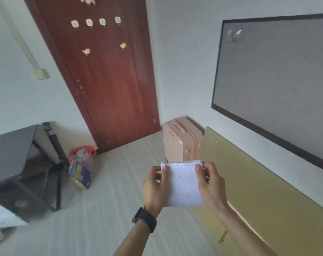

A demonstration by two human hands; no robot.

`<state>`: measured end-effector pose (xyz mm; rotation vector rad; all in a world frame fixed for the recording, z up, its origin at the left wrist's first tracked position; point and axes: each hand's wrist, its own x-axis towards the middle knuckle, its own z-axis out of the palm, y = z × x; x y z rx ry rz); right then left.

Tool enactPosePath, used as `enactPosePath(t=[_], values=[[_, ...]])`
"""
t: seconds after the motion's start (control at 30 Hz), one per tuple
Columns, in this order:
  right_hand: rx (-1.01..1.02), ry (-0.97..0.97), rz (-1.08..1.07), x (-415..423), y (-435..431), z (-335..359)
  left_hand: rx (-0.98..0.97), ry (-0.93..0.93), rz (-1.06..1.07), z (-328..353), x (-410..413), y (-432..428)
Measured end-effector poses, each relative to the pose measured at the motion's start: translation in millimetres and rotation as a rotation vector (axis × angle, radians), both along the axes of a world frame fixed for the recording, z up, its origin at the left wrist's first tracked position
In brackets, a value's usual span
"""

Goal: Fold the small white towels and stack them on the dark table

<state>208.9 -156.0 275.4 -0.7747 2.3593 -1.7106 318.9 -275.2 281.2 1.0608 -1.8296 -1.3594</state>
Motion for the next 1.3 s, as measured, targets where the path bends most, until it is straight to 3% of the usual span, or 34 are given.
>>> enactPosePath(t=[0.27,0.63,1.03,1.3], values=[[0.029,-0.002,0.488,214.5,-210.7,0.5,0.002,0.046,0.468,-7.1,258.0,-149.4],[-0.007,-0.002,0.936,526.3,-444.3,0.9,-0.05,0.011,0.943,-11.0,583.5,-307.3],[0.015,-0.039,1.208,716.1,-680.4,-17.9,0.006,0.004,1.184,-17.9,763.5,-507.4],[0.022,-0.04,1.281,823.2,-845.3,-13.9,0.043,0.017,1.325,-11.1,858.2,-647.7]])
